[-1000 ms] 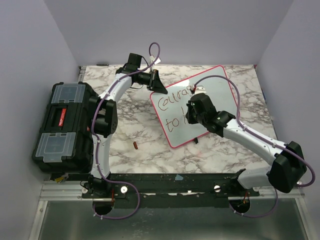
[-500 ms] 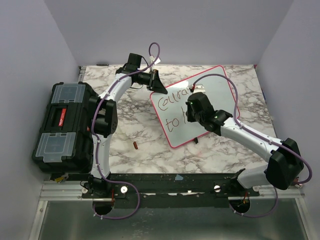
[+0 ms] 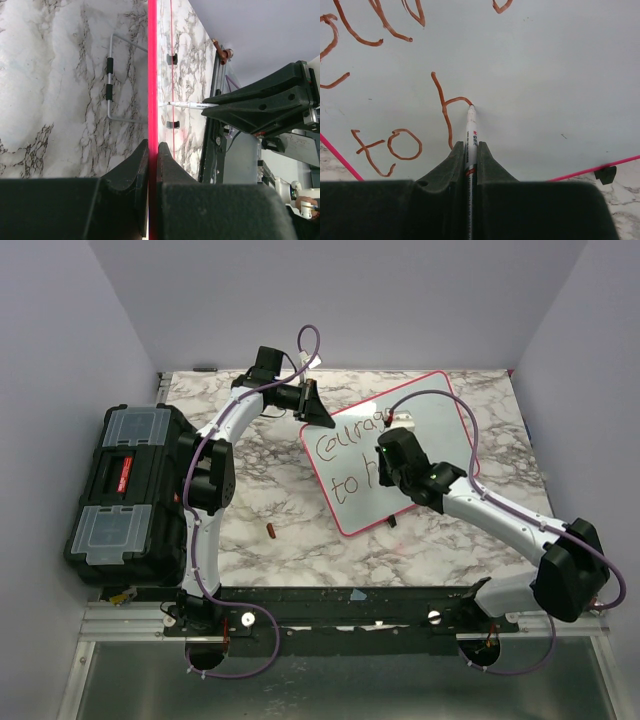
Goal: Write a sentence on the whiteboard
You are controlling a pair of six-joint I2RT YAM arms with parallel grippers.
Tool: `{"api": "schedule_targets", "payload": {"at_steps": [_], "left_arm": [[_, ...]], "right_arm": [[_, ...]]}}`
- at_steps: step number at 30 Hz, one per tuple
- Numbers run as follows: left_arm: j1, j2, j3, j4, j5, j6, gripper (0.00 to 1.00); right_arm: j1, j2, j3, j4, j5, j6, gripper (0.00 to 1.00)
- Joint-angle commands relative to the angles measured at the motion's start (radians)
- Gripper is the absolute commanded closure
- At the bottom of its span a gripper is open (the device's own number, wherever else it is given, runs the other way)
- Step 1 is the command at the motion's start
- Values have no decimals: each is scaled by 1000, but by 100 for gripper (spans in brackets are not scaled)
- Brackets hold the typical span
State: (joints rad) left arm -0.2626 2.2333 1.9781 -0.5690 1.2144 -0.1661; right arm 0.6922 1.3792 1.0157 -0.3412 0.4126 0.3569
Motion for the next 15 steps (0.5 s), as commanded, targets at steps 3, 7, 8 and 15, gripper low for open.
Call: {"api": "schedule_targets", "payload": {"at_steps": [3,7,8,15], "left_arm": [[5,-23,-2,70,7,88,100],[4,-25,-4,71,7,88,100],[4,-25,-5,69,4,88,100],[4,-25,-6,69,6,88,100]], "right_arm": [[-3,-36,-66,-62,27,4,99],[-4,-60,-97,-73,6,14,99],[-3,-67,-104,-75,-3,16,99],[-3,-87,-130,-84,-69,26,99]]}}
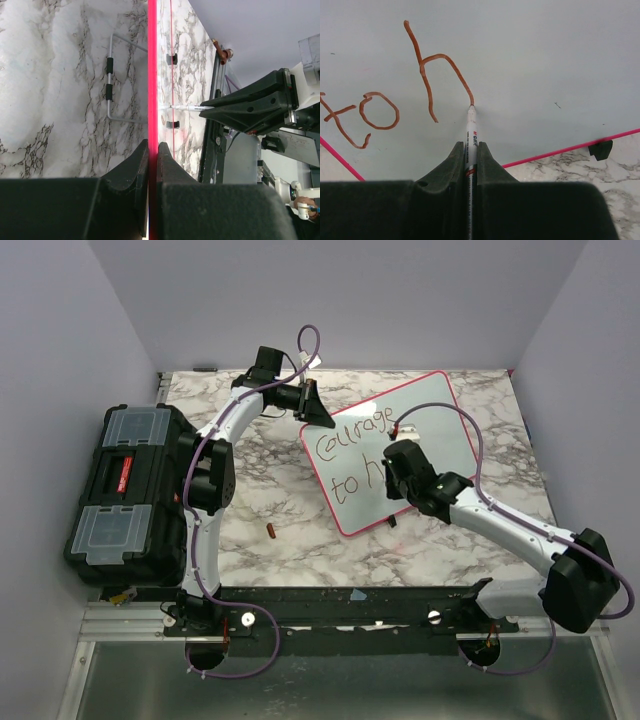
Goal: Write a sentence on the whiteboard
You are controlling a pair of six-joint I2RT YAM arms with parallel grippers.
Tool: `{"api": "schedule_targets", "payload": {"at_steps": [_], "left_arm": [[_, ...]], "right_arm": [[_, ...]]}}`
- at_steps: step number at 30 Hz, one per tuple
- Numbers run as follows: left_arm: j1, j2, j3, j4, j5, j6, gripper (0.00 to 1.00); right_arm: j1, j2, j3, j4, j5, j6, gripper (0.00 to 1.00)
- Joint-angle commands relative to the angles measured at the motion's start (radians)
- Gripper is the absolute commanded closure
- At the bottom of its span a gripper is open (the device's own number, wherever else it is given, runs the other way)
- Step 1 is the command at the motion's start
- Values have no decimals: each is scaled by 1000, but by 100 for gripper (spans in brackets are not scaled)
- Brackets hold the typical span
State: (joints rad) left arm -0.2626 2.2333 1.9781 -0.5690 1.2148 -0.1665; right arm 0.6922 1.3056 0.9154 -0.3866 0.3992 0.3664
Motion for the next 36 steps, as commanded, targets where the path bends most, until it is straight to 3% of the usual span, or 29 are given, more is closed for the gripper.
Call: {"api": "schedule_targets", "payload": {"at_steps": [1,36], "left_arm": [[5,-25,-5,70,6,89,100],[5,-23,-4,64,0,90,100]], "right_arm": [[-4,-14,-33,-38,-67,17,99],[-4,24,5,18,-214,23,99]]}}
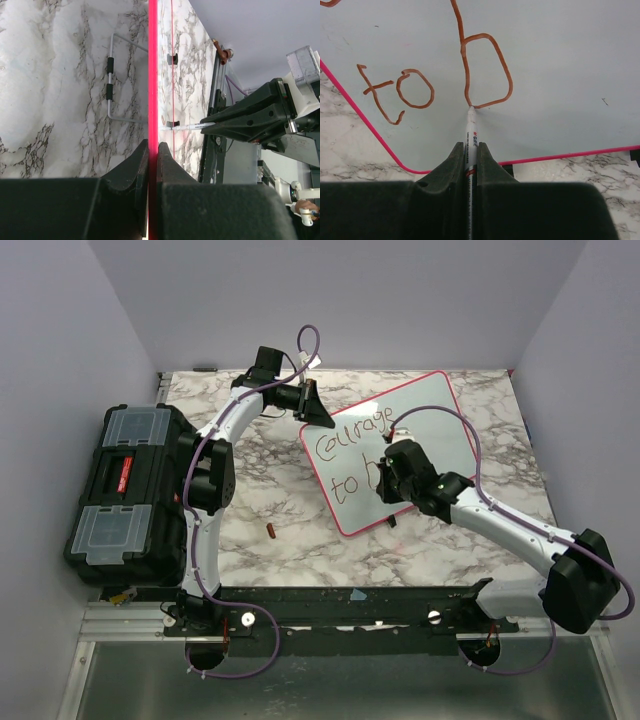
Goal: Write a sentence on the whiteboard
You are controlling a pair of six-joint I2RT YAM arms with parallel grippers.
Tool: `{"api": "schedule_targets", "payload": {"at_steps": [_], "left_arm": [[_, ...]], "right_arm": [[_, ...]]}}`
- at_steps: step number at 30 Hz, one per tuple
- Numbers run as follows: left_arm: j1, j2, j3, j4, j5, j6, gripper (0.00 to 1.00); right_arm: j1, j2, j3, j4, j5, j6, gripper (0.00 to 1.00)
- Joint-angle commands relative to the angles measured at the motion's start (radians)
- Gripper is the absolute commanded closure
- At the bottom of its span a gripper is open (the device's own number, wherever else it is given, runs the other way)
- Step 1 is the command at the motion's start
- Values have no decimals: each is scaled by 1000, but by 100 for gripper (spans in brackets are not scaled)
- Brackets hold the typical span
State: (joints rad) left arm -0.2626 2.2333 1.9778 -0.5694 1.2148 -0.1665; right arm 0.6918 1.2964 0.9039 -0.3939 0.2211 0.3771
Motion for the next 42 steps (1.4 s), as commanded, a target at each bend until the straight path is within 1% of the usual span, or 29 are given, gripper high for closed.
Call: {"api": "schedule_targets", "payload": {"at_steps": [1,12,16,22,28,35,42], "left_arm": [[4,-24,-5,65,0,90,100],[5,-24,-5,65,0,90,100],[5,-23,-4,65,0,90,100],[4,-22,-4,65,0,88,100],[3,-20,-4,68,0,85,100],[4,-20,-5,69,2,85,100],[4,-19,-5,71,1,84,100]], "right_arm": [[-3,34,20,27,-35,12,99],[-3,24,55,33,-6,17,99],[-3,-7,63,33,43,20,99],[-3,-48,63,31,163,16,99],[-8,-42,76,36,216,-3,99],[-33,-13,84,46,225,-17,99],[-63,-2,77,65,190,-22,99]]}}
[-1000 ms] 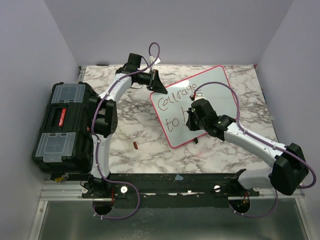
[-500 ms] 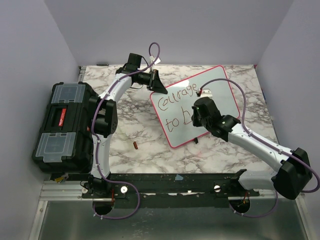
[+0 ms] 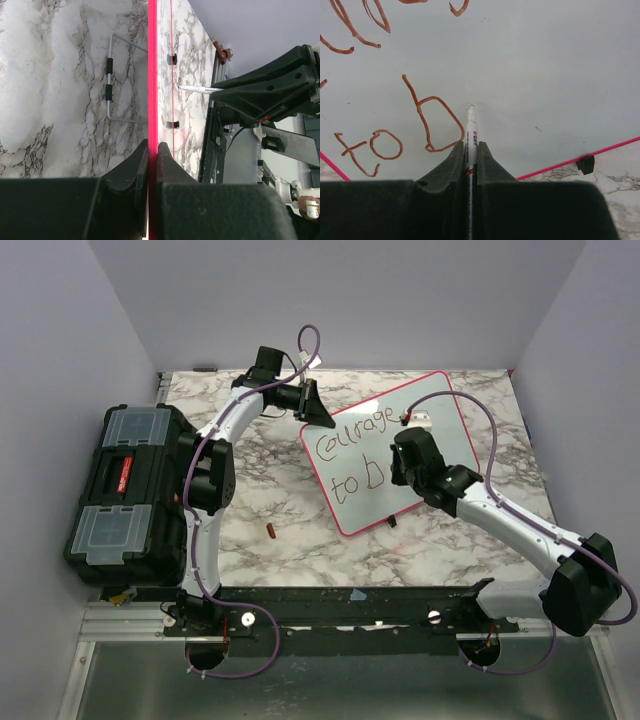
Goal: Write a sentence on the whiteboard
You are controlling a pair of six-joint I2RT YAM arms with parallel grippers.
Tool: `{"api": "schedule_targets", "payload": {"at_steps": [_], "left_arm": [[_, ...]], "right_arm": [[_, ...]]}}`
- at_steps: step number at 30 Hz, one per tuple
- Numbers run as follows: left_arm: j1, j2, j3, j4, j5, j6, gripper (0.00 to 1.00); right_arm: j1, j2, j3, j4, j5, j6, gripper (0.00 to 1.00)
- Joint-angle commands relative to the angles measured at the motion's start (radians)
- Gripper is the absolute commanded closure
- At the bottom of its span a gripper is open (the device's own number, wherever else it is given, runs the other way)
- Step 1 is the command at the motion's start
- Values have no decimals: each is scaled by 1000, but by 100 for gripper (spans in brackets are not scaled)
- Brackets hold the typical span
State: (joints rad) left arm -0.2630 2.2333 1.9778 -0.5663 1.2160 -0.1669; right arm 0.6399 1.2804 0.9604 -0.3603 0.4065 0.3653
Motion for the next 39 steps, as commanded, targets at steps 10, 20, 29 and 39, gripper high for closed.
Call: {"api": "schedule_targets", "payload": {"at_steps": [10,20,29,39], "left_arm": [[4,-18,-4,68,1,83,100],[5,-18,-5,68,0,84,100],[5,-17,-5,67,0,84,100],[5,-17,-5,67,0,84,100]], "right_arm": [[-20,36,-10,63,-23,-6,99],[-30,57,-41,87,-34,-5,99],[-45,54,-50,86,-14,-10,99],[-55,66,-22,83,7,-27,99]]}}
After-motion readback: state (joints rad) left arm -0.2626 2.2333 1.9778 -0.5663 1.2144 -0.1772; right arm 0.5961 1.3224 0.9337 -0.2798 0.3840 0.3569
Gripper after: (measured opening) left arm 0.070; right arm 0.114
